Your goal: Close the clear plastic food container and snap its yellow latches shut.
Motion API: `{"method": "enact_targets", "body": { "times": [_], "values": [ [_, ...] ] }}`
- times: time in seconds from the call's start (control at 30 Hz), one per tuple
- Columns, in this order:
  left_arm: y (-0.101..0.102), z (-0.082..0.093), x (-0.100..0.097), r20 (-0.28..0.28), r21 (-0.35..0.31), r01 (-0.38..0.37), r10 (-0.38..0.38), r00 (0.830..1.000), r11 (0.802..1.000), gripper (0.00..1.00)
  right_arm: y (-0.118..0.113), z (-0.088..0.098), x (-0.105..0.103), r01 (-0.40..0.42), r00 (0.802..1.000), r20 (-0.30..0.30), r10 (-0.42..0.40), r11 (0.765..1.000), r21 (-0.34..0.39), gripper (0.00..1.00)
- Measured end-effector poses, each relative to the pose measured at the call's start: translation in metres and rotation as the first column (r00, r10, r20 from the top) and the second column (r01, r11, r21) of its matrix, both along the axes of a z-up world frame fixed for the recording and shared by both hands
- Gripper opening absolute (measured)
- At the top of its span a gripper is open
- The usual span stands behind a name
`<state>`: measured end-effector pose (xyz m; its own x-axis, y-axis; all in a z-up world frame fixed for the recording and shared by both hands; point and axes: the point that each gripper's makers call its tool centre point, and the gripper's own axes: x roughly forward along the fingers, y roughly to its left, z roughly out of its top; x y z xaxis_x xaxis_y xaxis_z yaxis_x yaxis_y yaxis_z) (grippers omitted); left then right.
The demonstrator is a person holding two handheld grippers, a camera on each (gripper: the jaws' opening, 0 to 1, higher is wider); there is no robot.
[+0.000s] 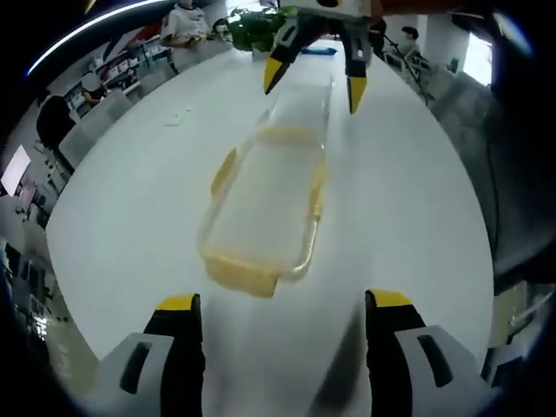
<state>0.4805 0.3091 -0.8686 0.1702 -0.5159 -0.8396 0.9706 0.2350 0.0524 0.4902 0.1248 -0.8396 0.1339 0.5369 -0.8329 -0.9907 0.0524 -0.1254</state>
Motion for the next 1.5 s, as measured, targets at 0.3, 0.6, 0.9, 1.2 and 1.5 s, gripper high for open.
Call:
{"method": "enact_targets", "body": {
  "times": [0.3,0.6,0.9,1.2,1.5],
  "values": [
    [0.007,-0.009,0.02,-0.034,0.024,0.043,-0.042,0.999,0.999,0.68,0.006,-0.023,0.005,-0.045,0.999,-0.033,0.042,0.995,-0.087,0.51],
    [0.001,-0.015,0.026,-0.054,0.033,0.122,-0.12,0.991,0.992,0.62,0.007,-0.034,0.017,-0.09,0.994,-0.071,0.081,0.988,-0.124,0.53],
    [0.002,-0.013,0.032,-0.064,0.091,0.199,-0.194,0.979,0.976,0.55,0.007,-0.046,0.024,-0.106,0.991,-0.105,0.088,0.978,-0.18,0.49],
    [-0.009,-0.012,0.037,-0.063,0.14,0.237,-0.23,0.971,0.961,0.46,0.012,-0.052,0.03,-0.129,0.987,-0.125,0.104,0.968,-0.214,0.38],
    [-0.015,-0.012,0.034,-0.072,0.072,0.275,-0.27,0.96,0.959,0.55,0.017,-0.053,0.028,-0.158,0.983,-0.133,0.129,0.957,-0.244,0.38]
  ]
}}
